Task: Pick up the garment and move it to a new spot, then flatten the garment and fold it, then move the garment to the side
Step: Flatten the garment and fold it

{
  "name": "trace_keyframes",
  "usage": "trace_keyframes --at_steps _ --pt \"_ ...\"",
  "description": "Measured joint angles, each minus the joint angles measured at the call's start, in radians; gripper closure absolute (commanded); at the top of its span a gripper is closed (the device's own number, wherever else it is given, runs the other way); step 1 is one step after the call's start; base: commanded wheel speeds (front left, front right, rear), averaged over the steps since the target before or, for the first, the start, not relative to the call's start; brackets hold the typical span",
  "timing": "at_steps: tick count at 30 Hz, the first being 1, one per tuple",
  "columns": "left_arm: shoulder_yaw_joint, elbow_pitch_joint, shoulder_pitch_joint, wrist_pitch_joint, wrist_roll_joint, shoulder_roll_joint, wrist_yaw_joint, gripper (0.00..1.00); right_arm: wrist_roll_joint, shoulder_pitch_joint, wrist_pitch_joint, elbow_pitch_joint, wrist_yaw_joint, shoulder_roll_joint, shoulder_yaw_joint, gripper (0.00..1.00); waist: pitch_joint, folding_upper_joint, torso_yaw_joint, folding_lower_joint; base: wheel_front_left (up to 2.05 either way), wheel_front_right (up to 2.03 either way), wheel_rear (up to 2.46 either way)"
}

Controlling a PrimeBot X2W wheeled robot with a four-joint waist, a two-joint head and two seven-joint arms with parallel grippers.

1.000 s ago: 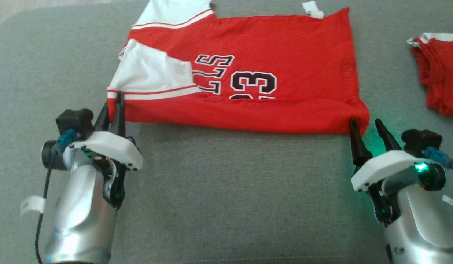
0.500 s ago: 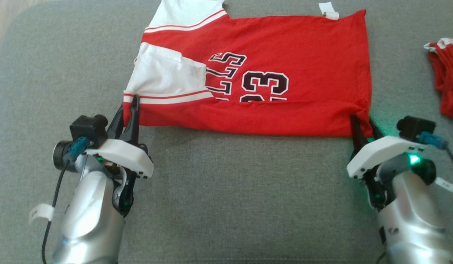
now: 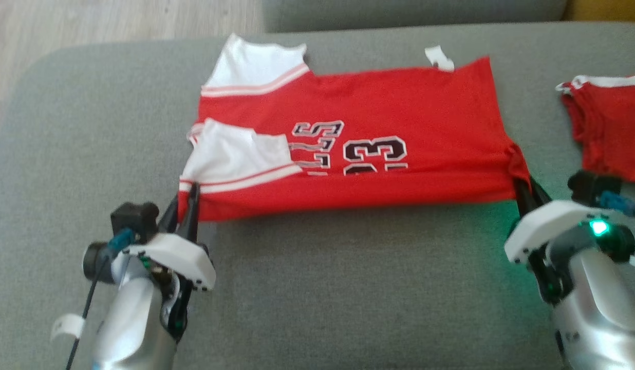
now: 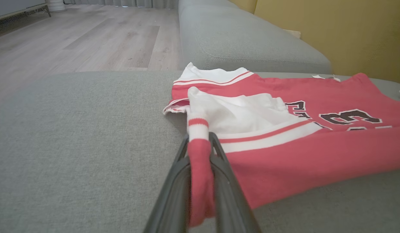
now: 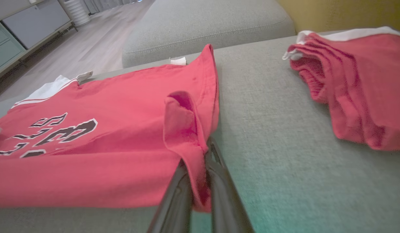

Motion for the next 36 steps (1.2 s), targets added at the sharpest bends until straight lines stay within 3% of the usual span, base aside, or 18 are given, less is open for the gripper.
trace_keyframes --at_steps 14,15,16,17,22,28,32,36 --pt "-0.035 0.025 0.194 0.000 -0.030 0.000 -0.021 1.00 0.114 0.280 0.174 -0.210 0.000 -0.054 0.011 1.00 -0.121 0.0000 -0.023 0.0000 0.00 0.00 0.00" --pt "-0.036 0.021 0.202 0.000 -0.032 0.000 -0.021 0.82 0.121 0.300 0.185 -0.225 0.000 -0.053 0.006 0.86 -0.126 0.0000 -0.024 0.0000 0.00 0.00 0.00" --pt "-0.037 0.019 0.208 0.000 -0.037 0.000 -0.021 0.31 0.122 0.319 0.194 -0.237 0.000 -0.051 0.003 0.12 -0.127 0.0000 -0.024 0.0000 0.00 0.00 0.00" --pt "-0.038 0.019 0.210 0.000 -0.037 0.000 -0.020 0.00 0.122 0.335 0.207 -0.248 0.000 -0.051 0.002 0.00 -0.128 0.0000 -0.025 0.0000 0.00 0.00 0.00" --pt "-0.036 0.005 0.212 0.000 -0.037 0.002 0.004 0.00 0.108 0.371 0.203 -0.337 0.000 -0.024 -0.037 0.00 -0.113 0.0000 -0.032 0.0000 0.00 0.00 0.00" --pt "-0.002 -0.104 0.178 0.000 -0.045 0.010 0.020 0.00 0.089 0.337 0.163 -0.445 0.000 -0.021 -0.059 0.00 -0.068 0.0000 -0.043 0.0000 0.00 0.00 0.00" --pt "0.000 -0.146 0.077 0.003 -0.050 0.038 0.012 0.00 0.082 0.261 0.151 -0.494 0.000 -0.022 -0.058 0.00 -0.021 0.0000 -0.056 0.0000 0.00 0.00 0.00" --pt "-0.039 -0.156 -0.090 0.073 -0.035 0.091 -0.012 0.00 0.069 0.169 0.151 -0.518 0.000 -0.032 -0.030 0.00 0.041 0.0000 -0.074 0.0000 0.00 0.00 0.00"
